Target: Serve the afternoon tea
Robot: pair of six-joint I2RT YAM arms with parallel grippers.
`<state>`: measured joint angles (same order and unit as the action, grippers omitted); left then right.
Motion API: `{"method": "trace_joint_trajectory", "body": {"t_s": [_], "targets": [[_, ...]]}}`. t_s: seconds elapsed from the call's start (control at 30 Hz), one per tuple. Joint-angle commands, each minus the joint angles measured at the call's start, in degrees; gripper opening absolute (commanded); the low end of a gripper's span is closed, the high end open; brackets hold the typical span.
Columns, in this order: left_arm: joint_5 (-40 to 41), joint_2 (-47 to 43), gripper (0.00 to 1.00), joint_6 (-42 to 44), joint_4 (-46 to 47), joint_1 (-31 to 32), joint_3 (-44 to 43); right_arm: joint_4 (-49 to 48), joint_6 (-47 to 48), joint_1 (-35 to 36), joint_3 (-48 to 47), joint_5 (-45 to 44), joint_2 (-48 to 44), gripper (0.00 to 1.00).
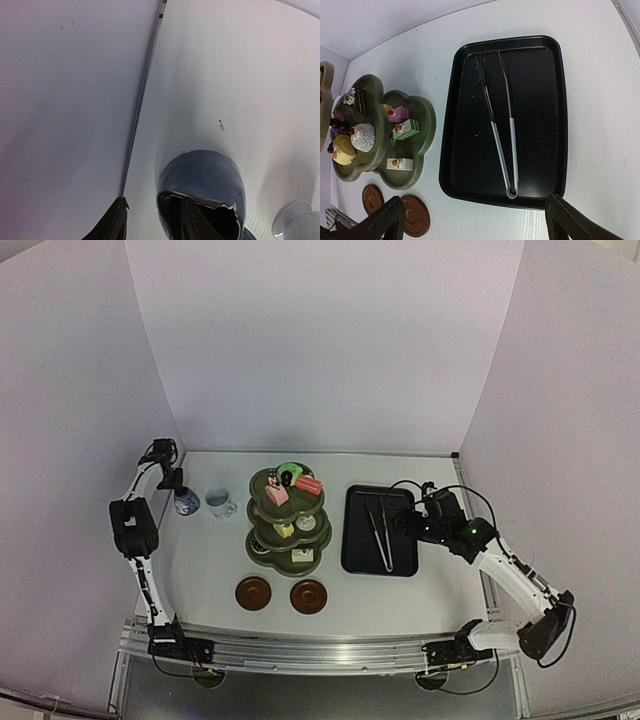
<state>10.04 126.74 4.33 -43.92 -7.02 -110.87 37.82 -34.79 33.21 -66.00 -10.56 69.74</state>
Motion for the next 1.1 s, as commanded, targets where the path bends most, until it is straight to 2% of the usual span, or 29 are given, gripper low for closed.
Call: {"method": "trace_joint_trajectory", "body": {"t_s": [0.0,0.17,0.4,0.63,0.9,1.07], "targets": [[-0.8,1.7,0.35,-3.5,0.9,-0.4,0.4,0.5,-0.6,0.4,-1.5,0.3,0.6,0.95],[-2.4,2.6,0.28,-3.8,1.1,-0.4,1.1,0.6,-0.8,0.4,-1.4,0.5,0.7,0.95],[-1.9,1.1,0.22,-5.9,2.0,-0.4,3.6,0.8,-0.6,0.4,-2.1,0.4,0.9,0.95],[-1.9,0.0,0.01,-8.4,0.9,-0.4,4.4,0.8,-0.5,0.5,-2.9,0.9,2.2,0.95],[-1.8,-4.3,0.00,-11.8,-2.3,-0.4,6.7,0.8,-0.2,1.2,-3.7,1.2,2.8,0.96],[-3.9,-12.1,0.00,-11.6,-2.0,-0.4,14.7,0.7,4.2,6.5,-6.7,1.0,4.7,0.96]]}}
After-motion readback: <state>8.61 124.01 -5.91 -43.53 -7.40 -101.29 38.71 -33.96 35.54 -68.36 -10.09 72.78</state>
